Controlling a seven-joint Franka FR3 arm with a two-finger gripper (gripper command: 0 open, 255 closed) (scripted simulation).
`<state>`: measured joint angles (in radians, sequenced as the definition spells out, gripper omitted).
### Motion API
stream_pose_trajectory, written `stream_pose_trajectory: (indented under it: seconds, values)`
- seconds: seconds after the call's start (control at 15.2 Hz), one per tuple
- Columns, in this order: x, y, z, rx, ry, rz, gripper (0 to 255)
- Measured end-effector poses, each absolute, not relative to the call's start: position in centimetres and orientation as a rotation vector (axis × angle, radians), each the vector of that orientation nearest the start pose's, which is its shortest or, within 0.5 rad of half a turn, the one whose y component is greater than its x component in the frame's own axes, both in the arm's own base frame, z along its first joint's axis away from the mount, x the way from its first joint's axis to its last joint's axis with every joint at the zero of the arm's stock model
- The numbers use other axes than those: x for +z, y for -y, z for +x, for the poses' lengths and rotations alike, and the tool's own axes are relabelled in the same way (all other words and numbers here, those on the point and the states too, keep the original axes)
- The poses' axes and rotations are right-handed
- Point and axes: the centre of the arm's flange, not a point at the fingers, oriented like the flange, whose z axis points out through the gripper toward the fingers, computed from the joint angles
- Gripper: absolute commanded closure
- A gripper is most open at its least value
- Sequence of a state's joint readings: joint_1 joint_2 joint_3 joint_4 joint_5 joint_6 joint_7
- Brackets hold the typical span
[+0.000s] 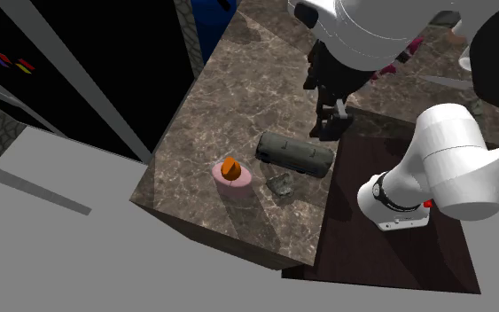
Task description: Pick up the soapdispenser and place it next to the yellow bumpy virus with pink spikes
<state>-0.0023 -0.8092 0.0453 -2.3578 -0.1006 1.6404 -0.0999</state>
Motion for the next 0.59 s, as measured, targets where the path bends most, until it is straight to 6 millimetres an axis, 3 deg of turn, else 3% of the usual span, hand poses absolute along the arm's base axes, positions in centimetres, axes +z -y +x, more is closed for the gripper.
stream_pose_trajectory:
  seconds: [0.13, 0.59]
  values:
    - [59.7, -0.7, 31.0, -0.139, 0.214, -3.264, 0]
    - [52.3, -0.2, 34.9, -0.103, 0.175, -3.221, 0]
